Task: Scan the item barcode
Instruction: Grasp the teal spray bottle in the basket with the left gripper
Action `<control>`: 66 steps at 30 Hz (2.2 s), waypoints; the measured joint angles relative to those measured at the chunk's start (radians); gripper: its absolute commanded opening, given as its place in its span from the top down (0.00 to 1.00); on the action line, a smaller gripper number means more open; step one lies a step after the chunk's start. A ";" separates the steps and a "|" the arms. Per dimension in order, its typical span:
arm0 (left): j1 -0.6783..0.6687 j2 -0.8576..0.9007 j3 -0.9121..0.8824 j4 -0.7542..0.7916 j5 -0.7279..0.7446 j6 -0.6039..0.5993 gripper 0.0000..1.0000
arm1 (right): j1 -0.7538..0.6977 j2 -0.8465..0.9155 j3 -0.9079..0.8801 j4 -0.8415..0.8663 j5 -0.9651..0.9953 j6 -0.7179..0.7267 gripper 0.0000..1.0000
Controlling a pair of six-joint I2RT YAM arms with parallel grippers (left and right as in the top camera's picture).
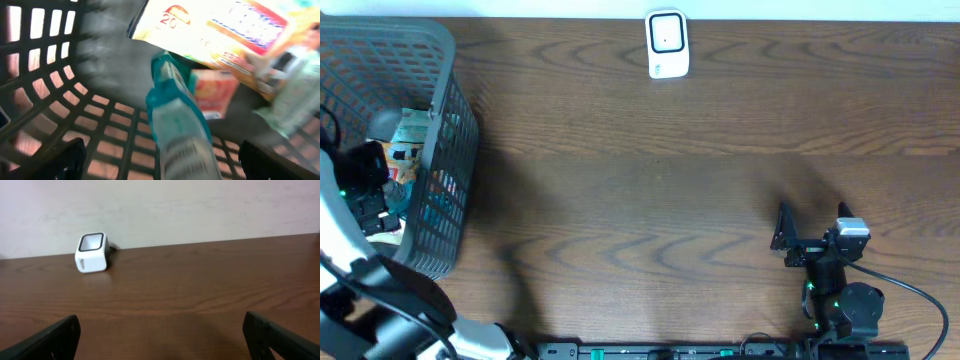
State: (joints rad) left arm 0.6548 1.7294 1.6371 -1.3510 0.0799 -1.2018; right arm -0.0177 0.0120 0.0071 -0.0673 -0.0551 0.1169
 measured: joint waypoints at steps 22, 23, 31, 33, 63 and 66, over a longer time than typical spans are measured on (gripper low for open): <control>-0.067 0.089 -0.066 0.097 0.009 -0.002 0.33 | 0.000 0.000 0.000 0.000 0.000 0.000 0.01; -0.071 0.086 -0.071 0.110 0.011 0.000 0.40 | 0.000 0.000 0.000 0.000 0.000 0.000 0.01; -0.081 0.071 -0.092 0.130 0.010 0.002 0.72 | 0.000 0.000 0.000 0.000 0.000 0.000 0.01; -0.081 0.071 -0.092 0.132 0.006 0.013 0.73 | 0.000 0.000 0.000 0.000 0.000 0.000 0.01; -0.087 -0.512 -0.098 0.239 -0.008 0.126 0.78 | 0.000 0.000 0.000 0.000 0.000 0.000 0.01; -0.087 -0.614 -0.098 0.263 -0.008 0.126 0.78 | 0.000 0.000 0.000 0.000 0.000 0.000 0.01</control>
State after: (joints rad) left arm 0.5674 1.1152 1.5394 -1.0882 0.0715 -1.0763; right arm -0.0177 0.0120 0.0071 -0.0673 -0.0551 0.1169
